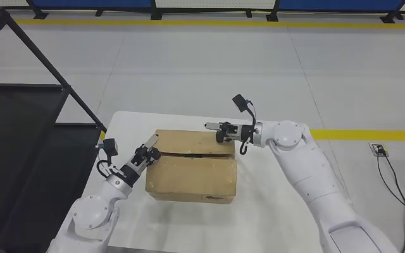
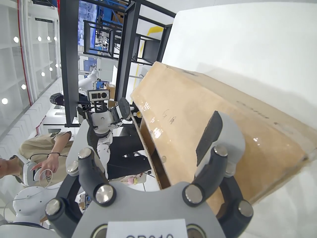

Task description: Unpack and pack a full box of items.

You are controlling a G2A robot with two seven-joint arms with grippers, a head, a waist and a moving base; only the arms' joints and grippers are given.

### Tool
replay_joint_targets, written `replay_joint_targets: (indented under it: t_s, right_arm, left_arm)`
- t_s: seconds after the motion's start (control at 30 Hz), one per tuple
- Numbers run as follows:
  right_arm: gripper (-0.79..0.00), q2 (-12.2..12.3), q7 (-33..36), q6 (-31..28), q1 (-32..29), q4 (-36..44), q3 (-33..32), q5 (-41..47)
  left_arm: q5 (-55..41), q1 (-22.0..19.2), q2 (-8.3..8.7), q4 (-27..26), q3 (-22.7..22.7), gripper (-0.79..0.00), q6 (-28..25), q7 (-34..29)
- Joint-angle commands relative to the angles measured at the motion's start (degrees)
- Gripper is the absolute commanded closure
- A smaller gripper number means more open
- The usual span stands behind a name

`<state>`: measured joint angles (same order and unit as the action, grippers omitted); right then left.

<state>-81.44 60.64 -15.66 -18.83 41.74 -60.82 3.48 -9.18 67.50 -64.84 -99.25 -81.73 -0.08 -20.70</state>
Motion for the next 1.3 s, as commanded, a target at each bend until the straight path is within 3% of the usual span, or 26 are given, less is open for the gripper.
replay_joint_targets:
  t_s: [0.0,0.33,0.87,1.27]
  right_arm:
    - [-0.785,0.14,2.04,1.34,-0.42,0.96,-0.06,0.81]
    - [-0.785,0.2,3.31,3.95,-1.37,2.96,0.83,1.58]
    - [-0.785,0.45,3.36,1.08,-1.87,2.01,-0.02,5.32]
    - [-0.785,4.36,5.16,-5.93,-13.51,14.34,-9.43,9.89]
  left_arm:
    - [-2.37,-0.98,-0.12,1.05,-0.18,-0.785,0.45,-0.69]
    - [-7.18,-1.7,-0.02,1.3,-1.73,-0.785,0.52,-6.18]
    - [-3.79,-5.13,-0.58,8.1,2.06,-0.785,0.24,-5.39]
    - [-4.04,-6.15,-0.79,9.84,2.52,-0.785,0.64,-5.76]
